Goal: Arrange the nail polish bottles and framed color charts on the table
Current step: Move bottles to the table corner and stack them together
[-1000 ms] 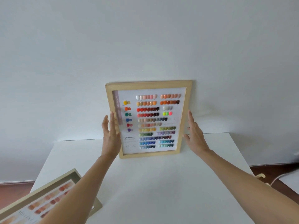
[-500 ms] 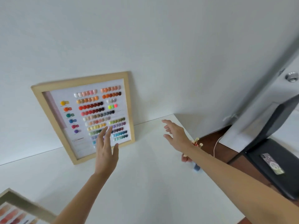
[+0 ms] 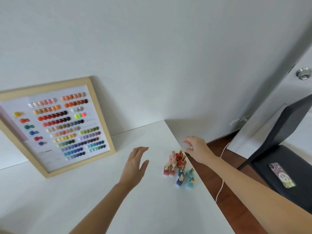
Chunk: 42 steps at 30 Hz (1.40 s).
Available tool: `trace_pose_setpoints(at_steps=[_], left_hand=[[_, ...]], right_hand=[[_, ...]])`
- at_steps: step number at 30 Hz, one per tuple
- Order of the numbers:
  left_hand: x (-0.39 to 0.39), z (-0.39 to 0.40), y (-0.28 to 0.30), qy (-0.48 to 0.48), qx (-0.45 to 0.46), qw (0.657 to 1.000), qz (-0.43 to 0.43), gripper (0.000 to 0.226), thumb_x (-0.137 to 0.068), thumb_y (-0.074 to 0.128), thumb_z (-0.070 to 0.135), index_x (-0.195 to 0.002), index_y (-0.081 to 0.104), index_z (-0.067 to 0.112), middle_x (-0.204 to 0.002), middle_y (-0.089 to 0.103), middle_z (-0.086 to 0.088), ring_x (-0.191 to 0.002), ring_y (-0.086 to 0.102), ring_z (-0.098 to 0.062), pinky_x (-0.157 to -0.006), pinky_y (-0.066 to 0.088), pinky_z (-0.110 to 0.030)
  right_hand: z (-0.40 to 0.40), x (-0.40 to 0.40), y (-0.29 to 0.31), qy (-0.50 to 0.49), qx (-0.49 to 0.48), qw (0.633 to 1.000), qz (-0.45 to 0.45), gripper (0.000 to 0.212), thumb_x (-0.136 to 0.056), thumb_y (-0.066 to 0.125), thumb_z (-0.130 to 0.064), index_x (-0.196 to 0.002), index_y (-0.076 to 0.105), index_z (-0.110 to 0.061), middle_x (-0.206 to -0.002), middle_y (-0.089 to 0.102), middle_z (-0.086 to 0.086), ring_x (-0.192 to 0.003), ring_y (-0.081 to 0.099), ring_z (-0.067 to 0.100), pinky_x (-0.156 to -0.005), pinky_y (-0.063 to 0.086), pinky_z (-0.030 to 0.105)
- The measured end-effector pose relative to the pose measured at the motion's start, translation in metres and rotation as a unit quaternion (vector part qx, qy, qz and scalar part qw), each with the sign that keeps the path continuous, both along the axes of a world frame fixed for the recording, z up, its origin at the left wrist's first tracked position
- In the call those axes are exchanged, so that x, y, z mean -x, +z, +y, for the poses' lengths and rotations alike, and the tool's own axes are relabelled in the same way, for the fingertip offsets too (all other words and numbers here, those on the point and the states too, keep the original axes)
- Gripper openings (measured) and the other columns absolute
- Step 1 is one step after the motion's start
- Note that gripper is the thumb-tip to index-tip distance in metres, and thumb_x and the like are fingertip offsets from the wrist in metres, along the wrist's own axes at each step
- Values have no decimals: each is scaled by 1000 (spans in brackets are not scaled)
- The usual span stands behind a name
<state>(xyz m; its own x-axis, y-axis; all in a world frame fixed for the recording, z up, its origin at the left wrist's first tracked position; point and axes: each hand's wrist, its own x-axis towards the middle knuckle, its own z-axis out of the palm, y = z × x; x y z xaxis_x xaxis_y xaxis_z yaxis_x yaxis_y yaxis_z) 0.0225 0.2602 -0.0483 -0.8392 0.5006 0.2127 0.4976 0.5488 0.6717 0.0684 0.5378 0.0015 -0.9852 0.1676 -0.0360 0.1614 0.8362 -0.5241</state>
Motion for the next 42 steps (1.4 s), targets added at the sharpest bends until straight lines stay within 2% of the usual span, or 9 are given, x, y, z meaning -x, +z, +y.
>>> trace_pose_setpoints(at_steps=[2, 6, 10, 14, 17, 22, 28, 37, 42], left_hand=[[0, 26, 0, -5, 6, 999, -32, 43, -93, 60, 19, -133, 50, 25, -130, 50, 9, -109, 57, -9, -92, 46, -20], [9, 70, 1, -32, 38, 996, -73, 36, -92, 61, 22, -127, 55, 25, -126, 55, 7, -95, 58, -2, -82, 44, -14], [20, 99, 0, -62, 66, 990, -108, 24, -90, 63, 22, -114, 64, 24, -121, 59, 5, -92, 61, -8, -79, 44, -15], [29, 113, -8, -100, 107, 980, -139, 20, -87, 66, 18, -105, 69, 24, -120, 59, 5, -90, 59, -8, -75, 41, -13], [35, 120, -15, -127, 134, 972, -146, 17, -83, 70, 16, -100, 72, 20, -121, 60, 3, -92, 62, -11, -79, 43, -15], [40, 131, -22, -156, 157, 966, -134, 13, -80, 72, 12, -93, 74, 13, -117, 63, -2, -91, 64, -14, -83, 50, -22], [42, 135, -24, -154, 168, 966, -125, 15, -84, 67, 6, -97, 73, 9, -112, 65, -5, -93, 64, -19, -87, 53, -30], [43, 134, -27, -133, 167, 972, -103, 23, -90, 60, 3, -108, 72, 9, -112, 68, -5, -100, 66, -21, -81, 41, -14], [50, 127, -27, -126, 162, 974, -100, 23, -90, 59, 1, -105, 74, 10, -104, 69, -5, -94, 65, -21, -79, 46, -18]], right_hand=[[13, -1, -6, 18, 0, 999, -42, 37, -84, 66, -11, -121, 59, -11, -117, 62, 12, -96, 59, 19, -88, 46, 27], [29, 5, -21, 44, 20, 994, -96, 54, -82, 70, -12, -132, 50, -13, -121, 56, 11, -86, 56, 13, -84, 44, 24], [36, 14, -36, 64, 44, 987, -140, 69, -78, 73, -12, -139, 41, -15, -125, 52, 11, -94, 59, 19, -90, 50, 31], [35, 17, -53, 80, 73, 983, -151, 74, -74, 76, -11, -139, 42, -19, -121, 50, 8, -83, 58, 11, -68, 46, 12], [34, 18, -64, 72, 83, 983, -144, 70, -72, 78, -15, -134, 46, -23, -117, 52, 6, -79, 63, 15, -66, 49, 12], [32, 20, -73, 53, 87, 990, -102, 52, -73, 76, -16, -120, 56, -21, -109, 59, 8, -83, 62, 15, -78, 55, 23], [29, 19, -81, 39, 79, 993, -79, 37, -77, 73, -20, -111, 58, -21, -104, 63, 4, -88, 56, 11, -76, 43, 16], [25, 20, -86, 34, 63, 997, -41, 29, -79, 71, -14, -106, 62, -17, -99, 66, 3, -82, 55, 8, -77, 46, 16], [23, 27, -88, 33, 53, 997, -38, 29, -80, 72, -15, -108, 62, -16, -101, 67, 5, -87, 58, 12, -81, 48, 19]])
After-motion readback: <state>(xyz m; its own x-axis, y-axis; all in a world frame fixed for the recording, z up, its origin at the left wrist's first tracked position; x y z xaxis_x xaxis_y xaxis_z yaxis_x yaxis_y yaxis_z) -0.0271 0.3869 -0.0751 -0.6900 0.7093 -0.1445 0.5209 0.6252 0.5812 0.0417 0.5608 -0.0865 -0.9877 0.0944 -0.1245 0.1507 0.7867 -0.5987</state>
